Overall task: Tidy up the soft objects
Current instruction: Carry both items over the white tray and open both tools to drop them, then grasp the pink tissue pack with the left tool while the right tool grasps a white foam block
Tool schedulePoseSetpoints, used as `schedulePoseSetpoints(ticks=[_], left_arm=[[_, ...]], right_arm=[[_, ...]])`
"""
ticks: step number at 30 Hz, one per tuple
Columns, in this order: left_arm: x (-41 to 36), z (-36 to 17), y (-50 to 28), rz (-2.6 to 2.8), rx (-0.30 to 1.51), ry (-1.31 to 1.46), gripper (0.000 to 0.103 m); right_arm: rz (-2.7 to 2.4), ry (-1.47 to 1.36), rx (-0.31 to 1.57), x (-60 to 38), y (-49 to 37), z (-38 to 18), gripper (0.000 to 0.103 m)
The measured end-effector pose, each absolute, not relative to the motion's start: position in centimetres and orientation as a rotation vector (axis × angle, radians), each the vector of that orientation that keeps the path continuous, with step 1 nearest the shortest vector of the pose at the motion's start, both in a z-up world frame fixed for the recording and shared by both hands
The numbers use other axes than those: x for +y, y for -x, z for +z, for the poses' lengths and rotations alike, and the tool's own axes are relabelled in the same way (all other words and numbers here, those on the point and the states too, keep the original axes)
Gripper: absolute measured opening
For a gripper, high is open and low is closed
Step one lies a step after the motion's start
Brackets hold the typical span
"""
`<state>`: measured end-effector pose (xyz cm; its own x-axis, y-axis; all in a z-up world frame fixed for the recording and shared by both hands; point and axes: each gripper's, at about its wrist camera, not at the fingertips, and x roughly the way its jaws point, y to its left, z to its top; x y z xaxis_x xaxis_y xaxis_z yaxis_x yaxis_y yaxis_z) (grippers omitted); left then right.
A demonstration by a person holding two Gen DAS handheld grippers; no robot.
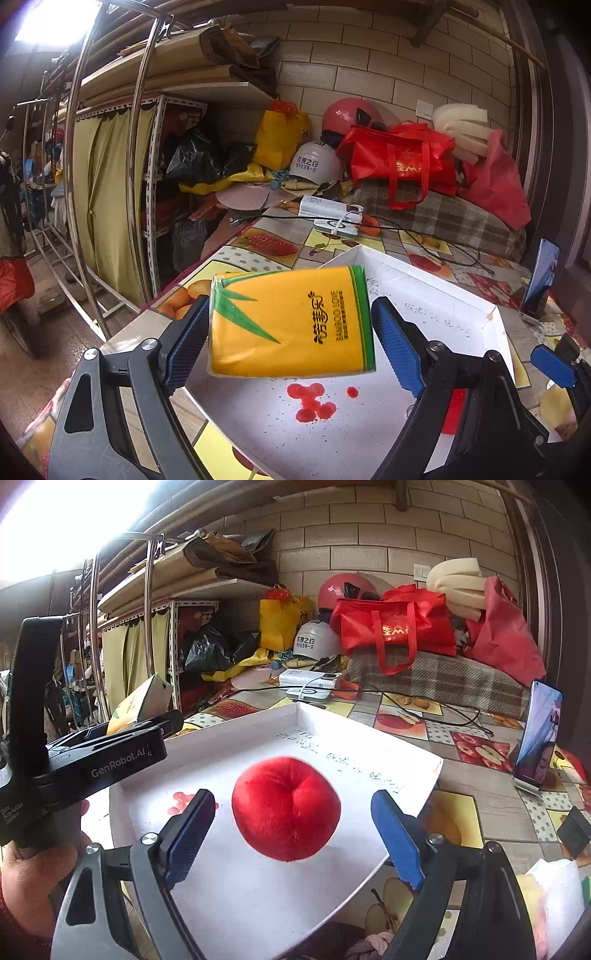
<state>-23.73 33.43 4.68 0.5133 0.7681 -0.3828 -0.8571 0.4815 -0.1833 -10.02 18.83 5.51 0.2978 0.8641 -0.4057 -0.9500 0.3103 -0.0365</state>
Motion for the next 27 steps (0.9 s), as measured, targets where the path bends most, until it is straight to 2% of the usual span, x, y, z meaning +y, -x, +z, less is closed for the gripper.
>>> schedulePoseSetpoints(ticks=[2, 4, 14, 27], left_arm=[[33.4, 4.7, 24.0, 1.017, 0.251, 0.384, 0.103], [33.4, 4.9, 24.3, 1.021, 0.235, 0.387, 0.103], [32.6, 5.4, 24.8, 1.046, 0.189, 0.353, 0.103], [28.1, 5.2, 23.5, 0.903, 0.226, 0.325, 0.103]], right_arm=[[1.233, 0.270, 0.300, 18.0, 10.4, 5.8, 0.091], [1.238, 0.255, 0.253, 17.4, 10.9, 6.1, 0.103], [1.279, 0.288, 0.166, 15.4, 13.5, 6.4, 0.103], [1.255, 0.243, 0.217, 9.5, 10.2, 6.5, 0.103]])
